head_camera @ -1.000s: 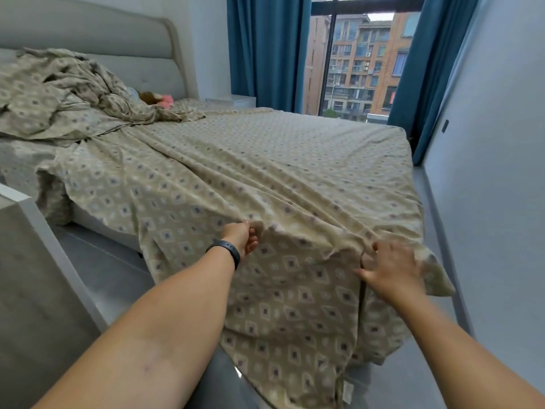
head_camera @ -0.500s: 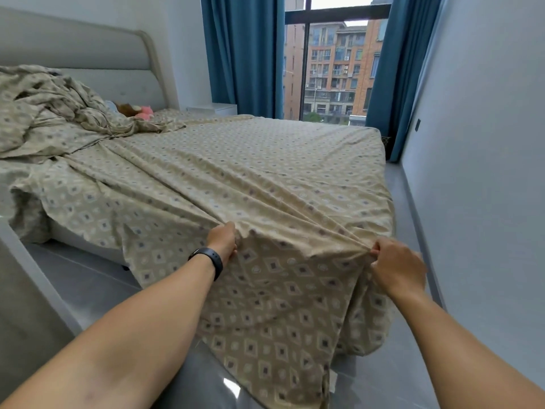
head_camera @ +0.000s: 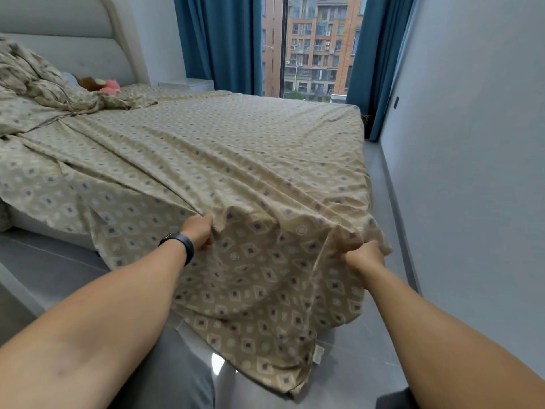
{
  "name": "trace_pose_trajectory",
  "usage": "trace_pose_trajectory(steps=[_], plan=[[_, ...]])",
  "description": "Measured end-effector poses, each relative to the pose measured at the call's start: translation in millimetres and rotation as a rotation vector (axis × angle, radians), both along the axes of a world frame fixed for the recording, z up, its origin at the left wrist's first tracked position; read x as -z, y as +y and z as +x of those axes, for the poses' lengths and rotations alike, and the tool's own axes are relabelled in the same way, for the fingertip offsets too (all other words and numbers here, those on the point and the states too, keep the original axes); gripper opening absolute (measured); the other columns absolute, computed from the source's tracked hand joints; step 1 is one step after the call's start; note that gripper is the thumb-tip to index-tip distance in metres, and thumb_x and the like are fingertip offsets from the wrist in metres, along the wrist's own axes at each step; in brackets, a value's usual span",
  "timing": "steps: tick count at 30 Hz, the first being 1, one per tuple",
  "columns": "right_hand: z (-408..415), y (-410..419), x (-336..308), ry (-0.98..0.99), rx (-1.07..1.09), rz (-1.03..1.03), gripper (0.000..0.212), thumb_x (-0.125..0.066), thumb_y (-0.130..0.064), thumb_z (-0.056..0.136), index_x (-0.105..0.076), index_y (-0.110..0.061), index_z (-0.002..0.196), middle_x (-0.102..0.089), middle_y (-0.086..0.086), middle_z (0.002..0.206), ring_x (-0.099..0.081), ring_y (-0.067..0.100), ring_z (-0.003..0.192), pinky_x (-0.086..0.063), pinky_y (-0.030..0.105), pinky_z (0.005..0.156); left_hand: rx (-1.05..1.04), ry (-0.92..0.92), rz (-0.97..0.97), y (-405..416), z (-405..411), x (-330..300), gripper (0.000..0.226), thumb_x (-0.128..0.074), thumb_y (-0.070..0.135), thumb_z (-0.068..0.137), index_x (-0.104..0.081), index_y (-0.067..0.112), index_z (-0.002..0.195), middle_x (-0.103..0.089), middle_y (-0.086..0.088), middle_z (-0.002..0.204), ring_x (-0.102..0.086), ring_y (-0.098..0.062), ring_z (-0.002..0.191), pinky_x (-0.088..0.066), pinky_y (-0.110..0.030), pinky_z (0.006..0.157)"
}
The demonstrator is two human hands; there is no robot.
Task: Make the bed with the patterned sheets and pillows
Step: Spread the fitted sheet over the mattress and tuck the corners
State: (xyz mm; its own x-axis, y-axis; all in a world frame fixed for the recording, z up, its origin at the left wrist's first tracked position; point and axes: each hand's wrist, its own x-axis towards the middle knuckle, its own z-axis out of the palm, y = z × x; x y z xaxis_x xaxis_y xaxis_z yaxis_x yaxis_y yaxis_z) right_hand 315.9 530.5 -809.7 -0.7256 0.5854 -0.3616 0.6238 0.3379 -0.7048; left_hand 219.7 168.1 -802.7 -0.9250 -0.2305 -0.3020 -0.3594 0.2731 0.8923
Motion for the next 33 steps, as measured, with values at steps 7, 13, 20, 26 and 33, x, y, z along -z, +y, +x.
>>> trace_pose_trajectory(steps=[7,13,20,26,33], plan=[[15,32,-25,0.413,0.352,0.148,0.027,-0.05,0.001,0.091,-0.066,-0.006,0.112,-0.063,0.018,0.121,-0.059,0.039,0.112,-0.047,0.037,0.095,-0.05,0.013,0.034,10,2,-4,0.026,-0.042,0.031,0.1,-0.052,0.009,0.09,-0.056,-0.011,0.079,-0.056,-0.027,0.062,-0.047,-0.03,0.054],[8,67,-36,0.545,0.632,0.067,0.039,-0.044,0.006,0.087,-0.068,-0.006,0.114,-0.065,0.021,0.123,-0.062,0.039,0.113,-0.048,0.039,0.095,-0.087,0.005,0.1,18,5,-13,0.029,-0.041,0.027,0.099,-0.051,0.009,0.078,-0.052,-0.007,0.065,-0.052,-0.024,0.056,-0.048,-0.033,0.062],[-2,14,-8,0.027,0.2,-0.723,0.059,-0.038,-0.064,0.096,-0.06,-0.011,0.108,-0.066,0.018,0.105,-0.066,0.038,0.099,-0.057,0.059,0.084,-0.088,-0.006,0.173,21,10,-19,0.035,-0.036,0.034,0.104,-0.05,0.013,0.079,-0.05,-0.004,0.065,-0.054,-0.024,0.06,-0.048,-0.035,0.068],[-15,29,-14,0.322,0.324,-0.781,0.023,-0.049,-0.016,0.104,-0.064,-0.016,0.12,-0.07,0.011,0.101,-0.067,0.026,0.083,-0.055,0.041,0.057,-0.059,-0.039,0.116,18,13,-14,0.033,-0.036,0.03,0.105,-0.049,0.012,0.08,-0.05,-0.005,0.064,-0.052,-0.023,0.058,-0.043,-0.031,0.06],[-28,57,-49,0.592,0.709,-0.473,0.04,-0.035,-0.021,0.102,-0.061,-0.002,0.126,-0.064,0.016,0.128,-0.066,0.033,0.11,-0.057,0.043,0.093,0.03,-0.102,0.17,43,28,-29,0.03,-0.037,0.033,0.106,-0.054,0.012,0.094,-0.05,-0.005,0.073,-0.052,-0.023,0.063,-0.047,-0.033,0.067]])
